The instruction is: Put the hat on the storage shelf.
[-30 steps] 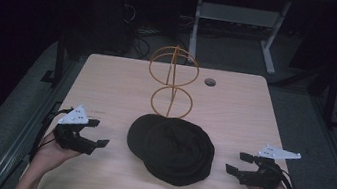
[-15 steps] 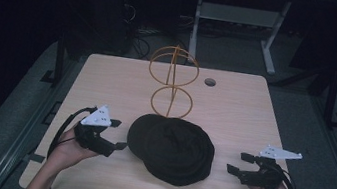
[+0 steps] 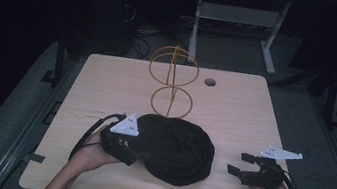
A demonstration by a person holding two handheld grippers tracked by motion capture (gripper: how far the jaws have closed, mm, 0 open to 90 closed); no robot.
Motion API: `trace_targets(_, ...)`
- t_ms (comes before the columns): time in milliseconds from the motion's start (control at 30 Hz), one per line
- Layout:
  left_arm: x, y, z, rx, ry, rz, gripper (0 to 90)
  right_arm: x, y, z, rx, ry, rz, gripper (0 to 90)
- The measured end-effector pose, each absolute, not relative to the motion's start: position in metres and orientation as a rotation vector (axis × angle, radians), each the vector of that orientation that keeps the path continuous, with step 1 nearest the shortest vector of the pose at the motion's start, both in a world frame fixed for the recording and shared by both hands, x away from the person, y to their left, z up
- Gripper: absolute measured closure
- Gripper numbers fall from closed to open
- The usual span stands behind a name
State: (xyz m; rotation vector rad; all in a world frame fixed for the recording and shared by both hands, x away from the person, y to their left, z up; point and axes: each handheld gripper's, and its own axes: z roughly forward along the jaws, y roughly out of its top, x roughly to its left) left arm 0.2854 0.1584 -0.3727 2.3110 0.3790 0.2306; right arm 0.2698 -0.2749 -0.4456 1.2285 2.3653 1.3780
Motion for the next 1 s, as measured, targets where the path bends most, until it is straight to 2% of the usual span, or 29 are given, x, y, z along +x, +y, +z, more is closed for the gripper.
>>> trace_targets(1000,0.28,0.097,-0.394,2.446,0.223,0.106,27.9,0.268,-0.274,-0.445,1.216,2.37,1.372,19.2)
